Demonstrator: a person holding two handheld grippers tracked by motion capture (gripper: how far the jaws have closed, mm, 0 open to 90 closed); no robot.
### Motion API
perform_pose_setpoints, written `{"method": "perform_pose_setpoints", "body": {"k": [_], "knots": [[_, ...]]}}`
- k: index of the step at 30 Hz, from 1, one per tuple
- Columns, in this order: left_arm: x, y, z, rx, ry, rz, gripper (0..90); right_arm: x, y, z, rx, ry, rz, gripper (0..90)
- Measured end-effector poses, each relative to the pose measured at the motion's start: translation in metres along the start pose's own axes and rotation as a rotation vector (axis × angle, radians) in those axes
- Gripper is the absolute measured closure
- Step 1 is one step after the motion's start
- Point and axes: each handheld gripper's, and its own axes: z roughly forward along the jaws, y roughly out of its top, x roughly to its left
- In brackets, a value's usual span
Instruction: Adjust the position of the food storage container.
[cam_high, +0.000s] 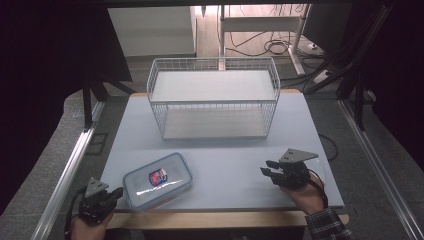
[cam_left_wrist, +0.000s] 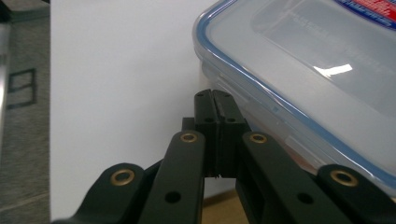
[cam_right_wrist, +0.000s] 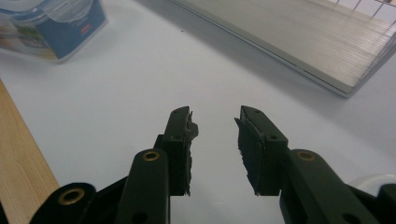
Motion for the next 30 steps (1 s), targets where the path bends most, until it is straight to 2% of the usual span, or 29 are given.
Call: {"method": "perform_pose_setpoints", "body": {"k": [4, 5, 7, 9, 10, 11, 17, 21, 26, 28, 30], "knots": [[0.001, 0.006, 0.007, -0.008, -0.022, -0.01, 89.8, 0.002, 0.001, 0.001, 0.003, 0.006, -0.013, 67.6], [0.0, 0.011, 0.013, -0.011, -0.038, -0.01, 89.8, 0.003, 0.002, 0.003, 0.014, 0.009, -0.021, 72.7], [-0.002, 0.014, 0.016, -0.012, -0.044, -0.007, 89.8, 0.004, 0.002, 0.004, 0.023, 0.008, -0.026, 74.8], [-0.007, 0.025, 0.027, -0.012, -0.057, 0.014, 89.8, 0.005, 0.002, 0.006, 0.032, 0.011, -0.035, 78.1], [-0.007, 0.025, 0.027, -0.012, -0.057, 0.014, 89.8, 0.005, 0.002, 0.006, 0.032, 0.011, -0.035, 78.1], [-0.012, 0.033, 0.035, -0.011, -0.075, 0.034, 89.8, 0.007, 0.003, 0.007, 0.035, 0.015, -0.037, 78.4], [-0.031, 0.059, 0.058, -0.009, -0.113, 0.108, 89.6, 0.011, 0.005, 0.011, 0.028, 0.023, -0.042, 77.0], [-0.042, 0.071, 0.067, -0.028, -0.143, 0.123, 89.4, 0.011, 0.006, 0.012, 0.027, 0.03, -0.036, 75.8], [-0.053, 0.079, 0.075, -0.032, -0.169, 0.136, 89.7, 0.011, 0.007, 0.013, 0.024, 0.038, -0.032, 74.0], [-0.063, 0.083, 0.079, -0.031, -0.182, 0.159, 89.8, 0.013, 0.008, 0.015, 0.029, 0.042, -0.034, 73.4], [-0.066, 0.084, 0.081, -0.031, -0.187, 0.165, 89.8, 0.014, 0.008, 0.016, 0.031, 0.041, -0.034, 73.3]]}}
